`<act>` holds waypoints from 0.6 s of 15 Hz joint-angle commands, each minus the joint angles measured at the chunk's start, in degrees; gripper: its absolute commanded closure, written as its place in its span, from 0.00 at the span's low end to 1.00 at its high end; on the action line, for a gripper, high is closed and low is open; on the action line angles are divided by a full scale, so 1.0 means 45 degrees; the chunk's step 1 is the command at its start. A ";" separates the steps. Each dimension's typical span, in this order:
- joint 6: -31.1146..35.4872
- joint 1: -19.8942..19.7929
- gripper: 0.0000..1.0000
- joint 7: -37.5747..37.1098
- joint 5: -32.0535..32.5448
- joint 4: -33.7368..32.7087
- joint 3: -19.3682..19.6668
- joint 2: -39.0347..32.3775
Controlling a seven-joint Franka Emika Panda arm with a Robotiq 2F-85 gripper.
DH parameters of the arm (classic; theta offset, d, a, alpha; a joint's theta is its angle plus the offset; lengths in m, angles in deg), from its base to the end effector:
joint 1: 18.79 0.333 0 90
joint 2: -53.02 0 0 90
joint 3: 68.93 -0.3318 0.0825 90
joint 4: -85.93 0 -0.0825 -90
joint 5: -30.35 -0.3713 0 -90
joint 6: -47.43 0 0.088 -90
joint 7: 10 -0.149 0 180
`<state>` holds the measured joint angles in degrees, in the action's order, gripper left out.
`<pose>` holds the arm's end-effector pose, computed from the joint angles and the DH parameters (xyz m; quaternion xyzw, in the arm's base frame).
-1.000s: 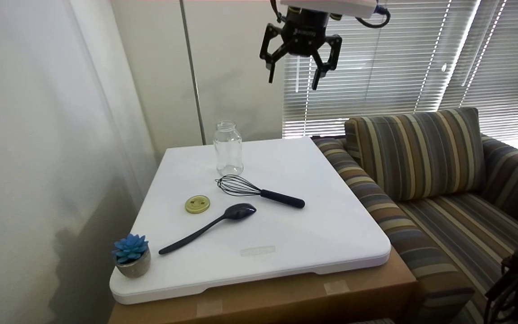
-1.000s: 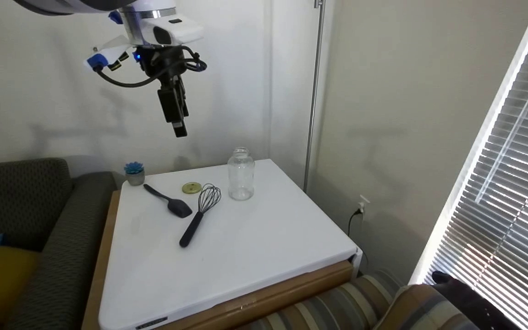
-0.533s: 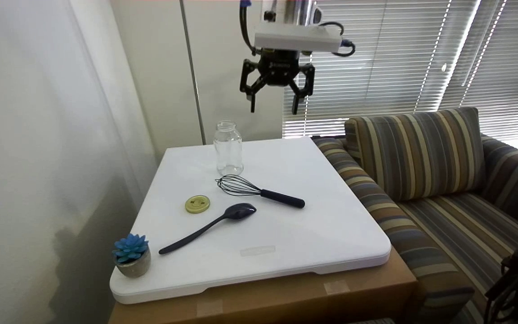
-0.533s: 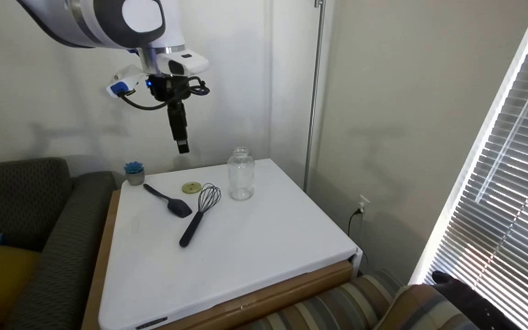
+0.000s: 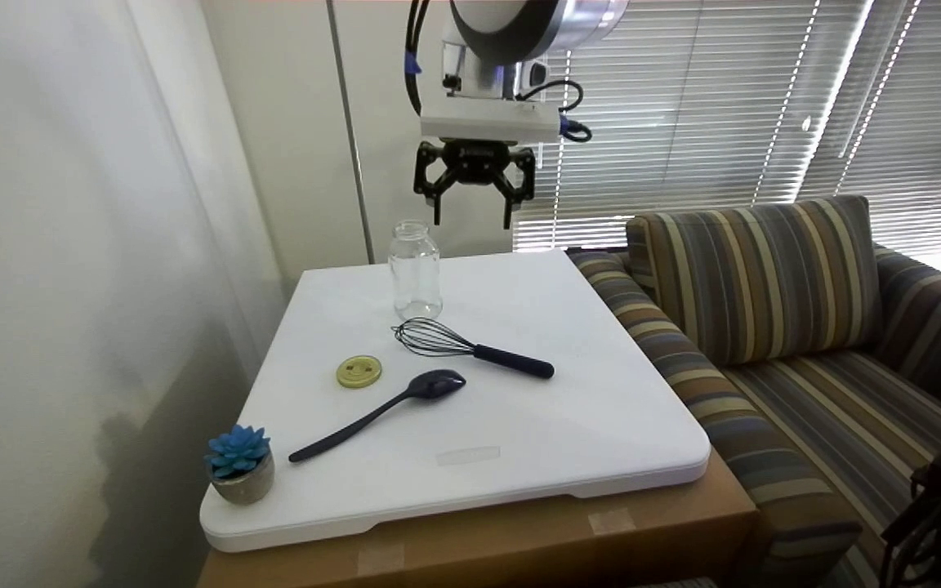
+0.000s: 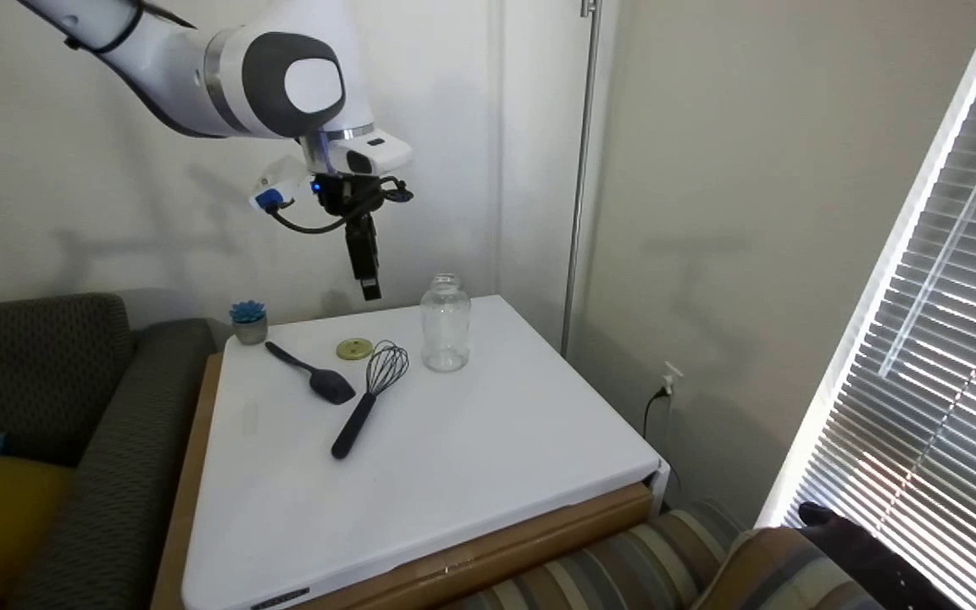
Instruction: Move the bottle backwards
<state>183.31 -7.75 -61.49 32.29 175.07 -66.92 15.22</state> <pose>0.7157 0.1160 0.2542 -0.9346 0.3462 -0.0791 0.0193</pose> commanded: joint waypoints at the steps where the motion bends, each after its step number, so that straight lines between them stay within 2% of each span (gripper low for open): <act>1: -0.0083 0.0209 0.00 -0.0094 -0.0016 -0.0015 0.0227 -0.0025; 3: -0.0195 0.0264 0.00 -0.0323 0.0056 -0.0340 0.0397 -0.0329; 9: -0.0742 0.0104 0.00 -0.1110 -0.0013 -0.2714 0.0956 -0.1943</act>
<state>182.68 -6.99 -64.94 32.31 170.16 -63.63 10.94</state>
